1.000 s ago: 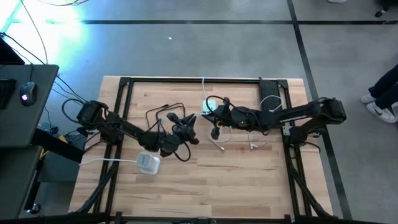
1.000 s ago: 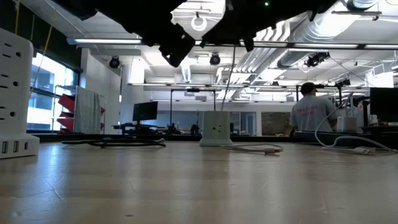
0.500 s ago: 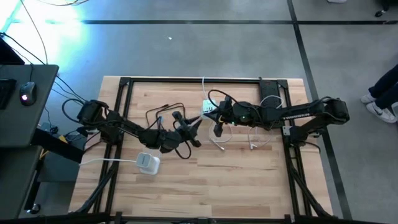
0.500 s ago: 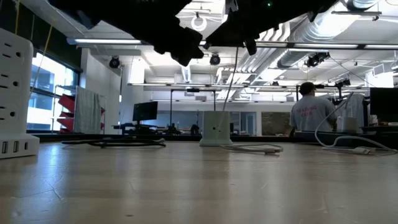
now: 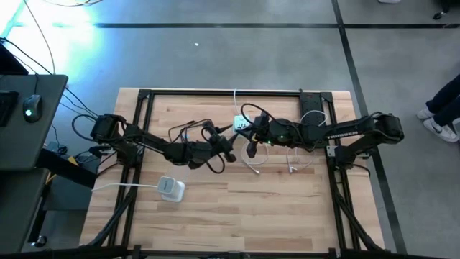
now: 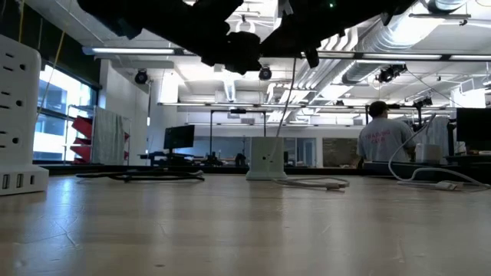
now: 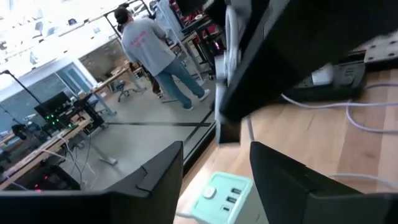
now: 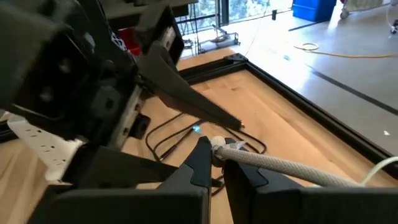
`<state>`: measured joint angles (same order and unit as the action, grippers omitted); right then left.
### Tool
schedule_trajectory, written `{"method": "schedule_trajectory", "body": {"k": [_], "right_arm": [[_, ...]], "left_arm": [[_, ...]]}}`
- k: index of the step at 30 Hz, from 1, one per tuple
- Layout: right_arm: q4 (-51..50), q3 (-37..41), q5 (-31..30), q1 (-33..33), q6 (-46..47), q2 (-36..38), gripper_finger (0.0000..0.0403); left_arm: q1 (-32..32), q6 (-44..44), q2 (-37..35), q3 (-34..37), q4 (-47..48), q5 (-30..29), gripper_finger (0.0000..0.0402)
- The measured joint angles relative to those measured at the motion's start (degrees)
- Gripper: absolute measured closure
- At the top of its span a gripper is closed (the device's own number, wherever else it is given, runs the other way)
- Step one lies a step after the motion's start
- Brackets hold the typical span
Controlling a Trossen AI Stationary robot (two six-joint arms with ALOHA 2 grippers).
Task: Insert USB
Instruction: Insert the white charger cable into the light green outlet extension
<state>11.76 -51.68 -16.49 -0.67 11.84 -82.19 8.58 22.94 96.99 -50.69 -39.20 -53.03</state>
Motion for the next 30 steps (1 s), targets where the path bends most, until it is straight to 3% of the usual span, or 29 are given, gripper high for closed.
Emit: {"method": "schedule_trajectory", "body": {"k": [10,22,30], "right_arm": [[0.1,0.0,0.0,0.0,0.1,0.0,0.0399],[0.5,0.0,-0.2,0.0,0.1,0.0,0.0399],[0.1,0.0,1.3,0.0,-0.7,0.0,0.0380]], "left_arm": [[-0.7,-0.3,0.0,-0.8,0.6,1.6,0.0264],[-1.0,-2.3,0.0,-0.8,1.0,2.2,0.0385],[-0.9,-2.2,0.0,-0.8,1.0,2.1,0.0390]]}}
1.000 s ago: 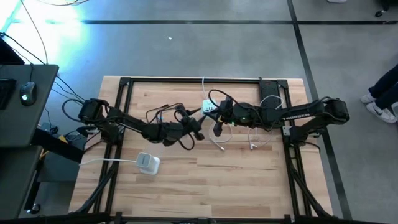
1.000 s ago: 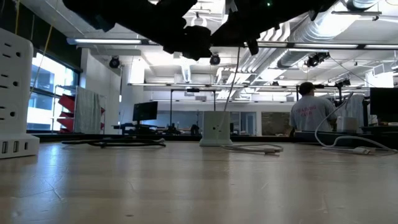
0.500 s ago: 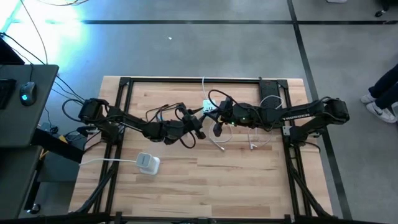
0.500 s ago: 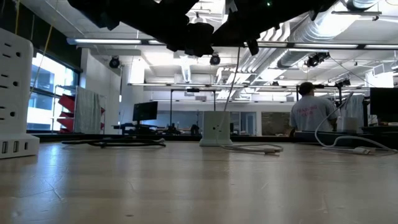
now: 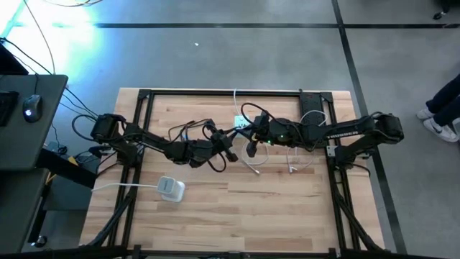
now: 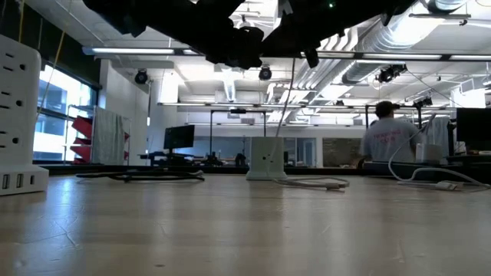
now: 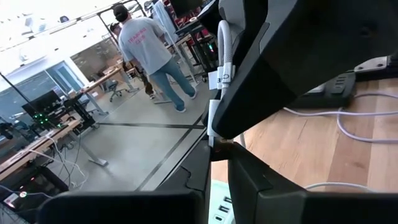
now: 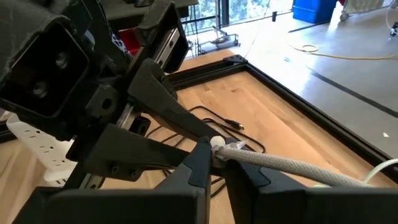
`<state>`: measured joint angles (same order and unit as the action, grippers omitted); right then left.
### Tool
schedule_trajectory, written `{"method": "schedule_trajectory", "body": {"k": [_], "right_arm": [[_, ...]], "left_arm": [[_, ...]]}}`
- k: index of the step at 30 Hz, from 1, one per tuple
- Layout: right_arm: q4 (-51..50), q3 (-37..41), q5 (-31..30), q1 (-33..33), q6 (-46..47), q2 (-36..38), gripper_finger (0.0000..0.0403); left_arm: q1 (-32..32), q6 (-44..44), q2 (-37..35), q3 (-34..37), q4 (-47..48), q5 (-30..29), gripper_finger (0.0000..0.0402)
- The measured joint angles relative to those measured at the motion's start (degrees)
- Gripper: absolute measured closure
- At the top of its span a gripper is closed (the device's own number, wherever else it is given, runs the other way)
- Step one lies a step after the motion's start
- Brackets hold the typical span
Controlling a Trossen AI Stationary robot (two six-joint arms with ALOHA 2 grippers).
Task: Insert USB
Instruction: Insert the white charger cable into the light green outlet extension
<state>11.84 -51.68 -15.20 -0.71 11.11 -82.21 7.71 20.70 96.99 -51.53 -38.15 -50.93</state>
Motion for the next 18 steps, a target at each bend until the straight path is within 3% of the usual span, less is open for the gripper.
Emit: {"method": "schedule_trajectory", "body": {"k": [8,15,18], "right_arm": [[-2.3,0.0,3.7,0.1,-3.7,0.0,0.0286],[-9.1,0.0,3.7,0.9,-15.5,-0.1,0.0221],[-11.2,0.0,3.1,2.0,-24.0,0.0,0.0213]], "left_arm": [[1.1,1.0,0.0,0.0,-0.3,-1.1,0.0401],[2.5,3.5,-0.1,0.0,-0.8,-2.0,0.0401],[3.3,4.3,-1.0,0.0,1.4,2.0,0.0401]]}}
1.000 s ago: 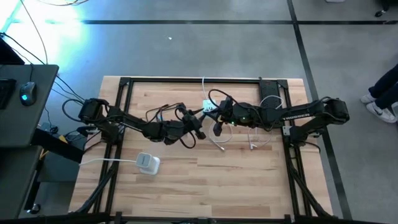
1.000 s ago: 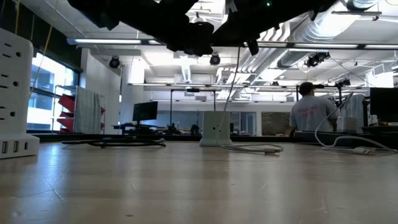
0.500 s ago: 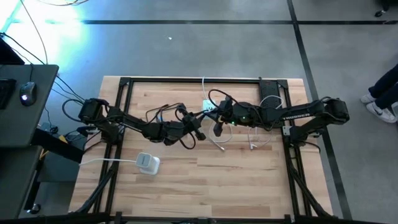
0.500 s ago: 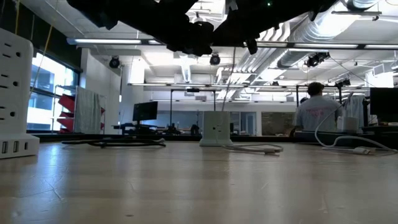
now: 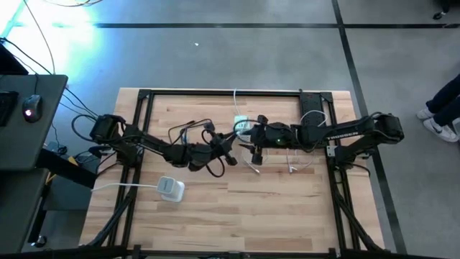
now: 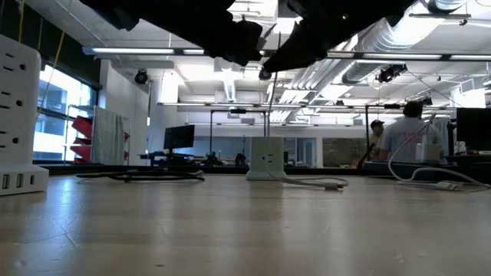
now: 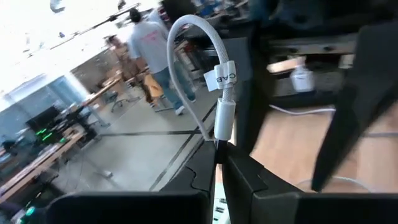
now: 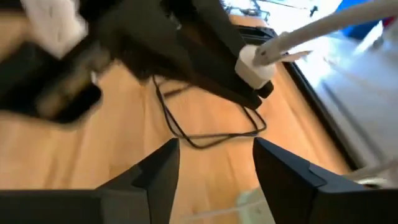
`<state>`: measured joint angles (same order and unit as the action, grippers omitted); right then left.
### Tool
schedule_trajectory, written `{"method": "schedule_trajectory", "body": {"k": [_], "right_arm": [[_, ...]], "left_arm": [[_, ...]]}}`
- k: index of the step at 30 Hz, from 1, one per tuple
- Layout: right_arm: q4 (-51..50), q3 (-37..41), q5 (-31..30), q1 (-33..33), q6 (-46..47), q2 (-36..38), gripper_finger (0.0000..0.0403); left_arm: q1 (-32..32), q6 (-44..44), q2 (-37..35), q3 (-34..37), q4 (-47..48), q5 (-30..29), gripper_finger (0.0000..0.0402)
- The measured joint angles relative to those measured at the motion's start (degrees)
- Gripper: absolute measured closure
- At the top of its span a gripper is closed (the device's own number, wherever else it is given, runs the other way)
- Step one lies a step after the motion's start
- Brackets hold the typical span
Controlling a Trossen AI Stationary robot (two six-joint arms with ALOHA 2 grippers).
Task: Insert USB
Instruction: Insert the white charger cable into the light green outlet extension
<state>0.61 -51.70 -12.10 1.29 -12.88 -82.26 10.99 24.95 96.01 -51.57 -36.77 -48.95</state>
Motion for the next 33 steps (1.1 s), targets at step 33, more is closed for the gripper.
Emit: {"method": "schedule_trajectory", "body": {"k": [33], "right_arm": [[-4.2,0.0,-13.6,9.3,0.0,3.9,0.0214]], "left_arm": [[-15.7,-33.1,-7.1,0.2,25.1,52.5,0.0401]]}}
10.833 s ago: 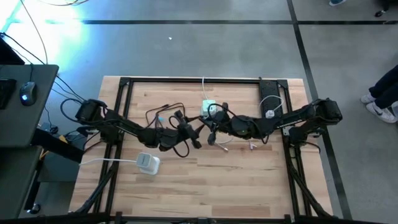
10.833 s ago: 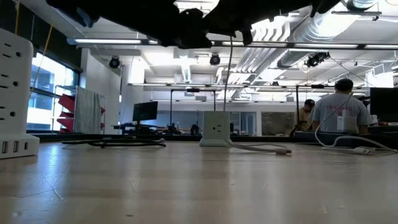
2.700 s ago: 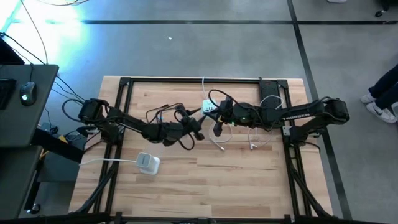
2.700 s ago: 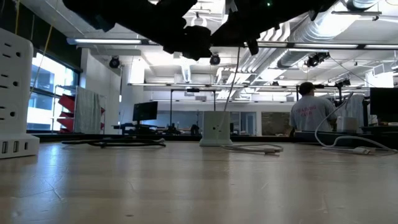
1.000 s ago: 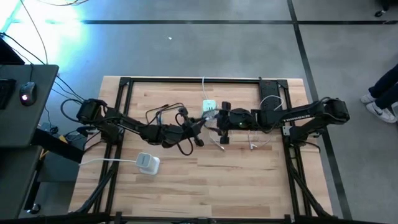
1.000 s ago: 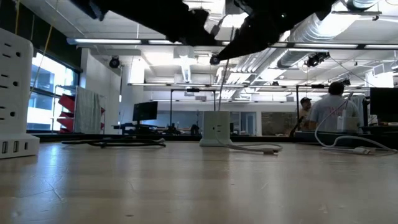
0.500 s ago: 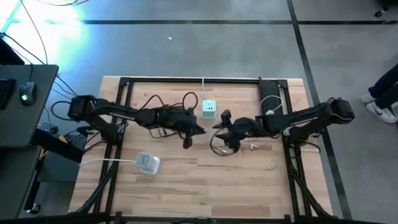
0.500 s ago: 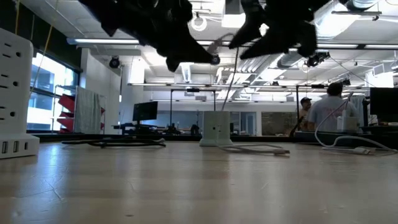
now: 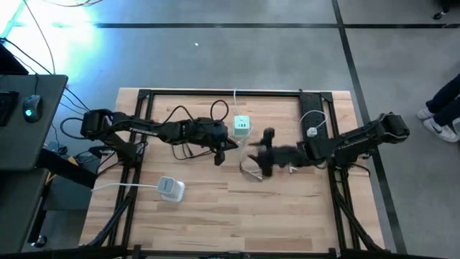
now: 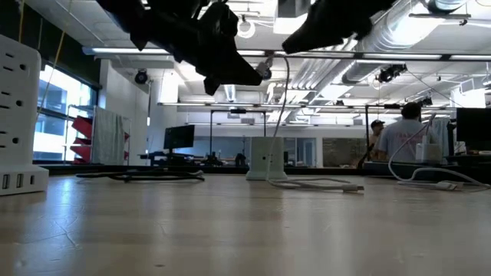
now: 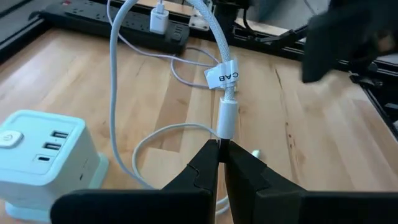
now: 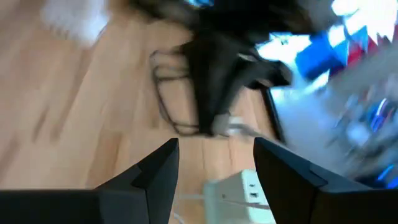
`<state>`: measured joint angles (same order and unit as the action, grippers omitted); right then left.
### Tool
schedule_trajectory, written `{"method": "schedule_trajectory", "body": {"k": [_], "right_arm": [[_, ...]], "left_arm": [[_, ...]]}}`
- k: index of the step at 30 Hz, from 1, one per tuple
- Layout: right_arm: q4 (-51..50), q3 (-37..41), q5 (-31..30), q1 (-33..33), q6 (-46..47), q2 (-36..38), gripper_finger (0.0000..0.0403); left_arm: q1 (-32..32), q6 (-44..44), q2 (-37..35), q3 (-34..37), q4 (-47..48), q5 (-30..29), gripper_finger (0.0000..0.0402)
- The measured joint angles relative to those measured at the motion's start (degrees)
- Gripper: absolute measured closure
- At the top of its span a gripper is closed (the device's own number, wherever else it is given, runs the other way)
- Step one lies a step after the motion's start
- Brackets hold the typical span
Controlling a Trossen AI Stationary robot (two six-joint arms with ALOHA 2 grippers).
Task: Insert USB
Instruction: Insert the white charger cable into the light green outlet extension
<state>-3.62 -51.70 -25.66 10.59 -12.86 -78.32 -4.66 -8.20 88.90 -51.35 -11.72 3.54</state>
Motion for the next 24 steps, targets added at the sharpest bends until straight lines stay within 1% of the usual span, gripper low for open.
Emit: {"method": "schedule_trajectory", "body": {"k": [2,5,6,7,9,12,16,24], "right_arm": [[0.0,0.0,5.9,-3.5,7.0,0.0,0.0215],[0.5,0.0,18.5,-8.6,15.7,-0.2,0.0215],[1.0,0.0,21.7,-10.0,17.2,-0.4,0.0215],[1.0,0.0,23.0,-10.9,18.6,-0.4,0.0215],[1.6,0.0,23.9,-11.9,19.9,-0.6,0.0216],[2.1,0.0,24.7,-12.3,19.2,-1.5,0.0226],[6.3,0.0,26.5,-12.0,18.9,-3.6,0.0245],[8.1,0.0,25.5,-12.1,18.4,-4.4,0.0284]], "left_arm": [[0.5,0.8,0.0,0.0,-0.3,-0.7,0.0401],[1.1,1.2,0.0,0.0,0.0,-2.2,0.0401],[1.3,1.5,0.0,0.0,0.0,-2.4,0.0401],[1.5,1.9,0.0,0.0,-0.1,-2.6,0.0401],[1.8,2.3,0.0,0.0,-0.2,-3.0,0.0401],[1.8,2.4,0.0,0.0,-0.3,-3.1,0.0401],[1.7,2.4,0.0,0.0,-0.5,-3.2,0.0401],[1.7,2.3,0.0,0.0,-0.3,-3.2,0.0401]]}}
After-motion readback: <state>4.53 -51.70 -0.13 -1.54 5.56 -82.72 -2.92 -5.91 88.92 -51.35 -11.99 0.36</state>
